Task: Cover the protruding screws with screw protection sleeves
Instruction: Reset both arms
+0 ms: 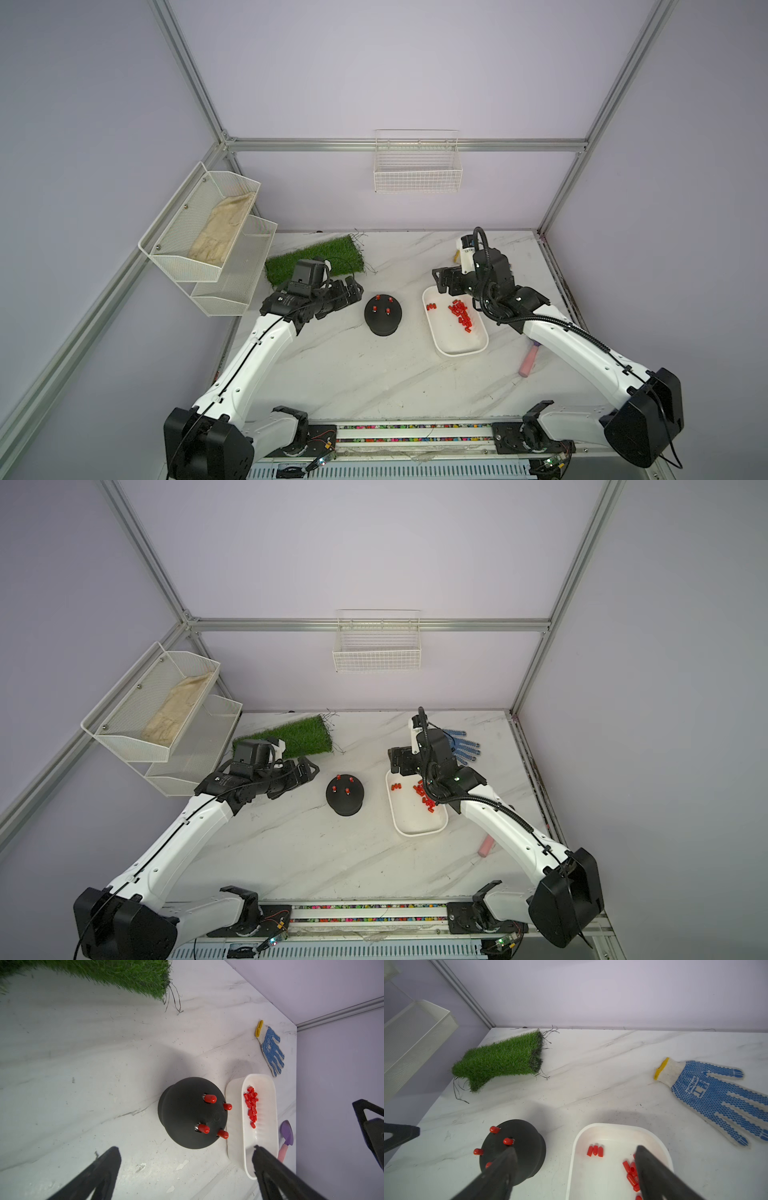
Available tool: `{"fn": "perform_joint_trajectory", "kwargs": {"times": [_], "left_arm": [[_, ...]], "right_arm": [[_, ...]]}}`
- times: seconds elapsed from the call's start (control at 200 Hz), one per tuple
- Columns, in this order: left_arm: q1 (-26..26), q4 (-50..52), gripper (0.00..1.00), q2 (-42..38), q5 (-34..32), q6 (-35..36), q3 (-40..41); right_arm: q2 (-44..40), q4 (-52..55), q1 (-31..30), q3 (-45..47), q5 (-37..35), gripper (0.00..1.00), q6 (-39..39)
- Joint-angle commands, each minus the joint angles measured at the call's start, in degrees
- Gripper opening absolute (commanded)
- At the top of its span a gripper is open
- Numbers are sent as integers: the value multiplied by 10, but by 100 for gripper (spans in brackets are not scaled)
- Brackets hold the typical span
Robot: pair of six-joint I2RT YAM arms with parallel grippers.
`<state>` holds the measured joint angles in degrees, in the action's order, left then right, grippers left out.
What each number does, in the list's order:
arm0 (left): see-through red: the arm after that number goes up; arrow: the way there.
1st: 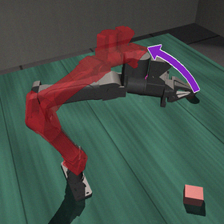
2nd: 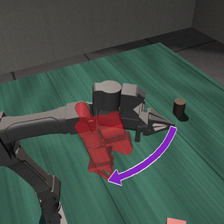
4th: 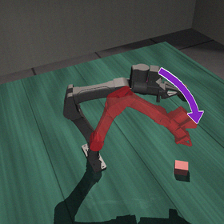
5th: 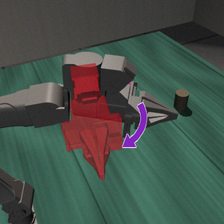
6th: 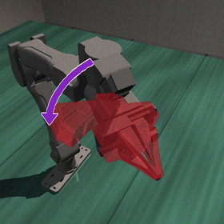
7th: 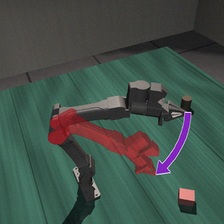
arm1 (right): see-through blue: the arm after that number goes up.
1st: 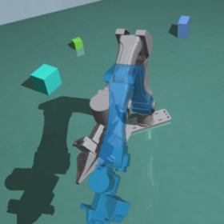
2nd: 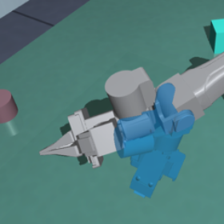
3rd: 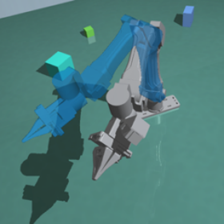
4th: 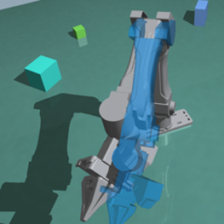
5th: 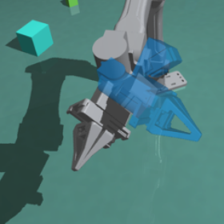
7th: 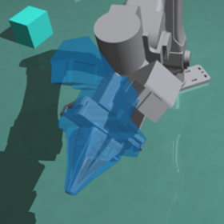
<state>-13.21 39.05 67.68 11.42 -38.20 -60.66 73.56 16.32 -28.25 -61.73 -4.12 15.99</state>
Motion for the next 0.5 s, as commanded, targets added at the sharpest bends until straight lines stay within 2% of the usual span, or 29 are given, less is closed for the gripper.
{"fn": "perform_joint_trajectory", "kwargs": {"times": [0.0,0.11,0.205,0.275,0.35,0.495], "left_arm": [[20,4,100,0,-75,48,-45],[37,6,100,-2,-160,74,-43],[43,-8,100,-7,-252,86,-35],[48,-41,100,-15,-296,113,-16],[52,-122,100,-34,-331,150,36],[68,-342,100,-72,-411,222,185]], "right_arm": [[-24,-2,34,13,-14,97,11],[-28,-1,73,22,-48,97,18],[-20,-9,96,33,-151,97,32],[-13,-22,109,46,-236,97,47],[-10,-54,130,69,-291,97,63],[0,-198,163,154,-363,97,41]]}}
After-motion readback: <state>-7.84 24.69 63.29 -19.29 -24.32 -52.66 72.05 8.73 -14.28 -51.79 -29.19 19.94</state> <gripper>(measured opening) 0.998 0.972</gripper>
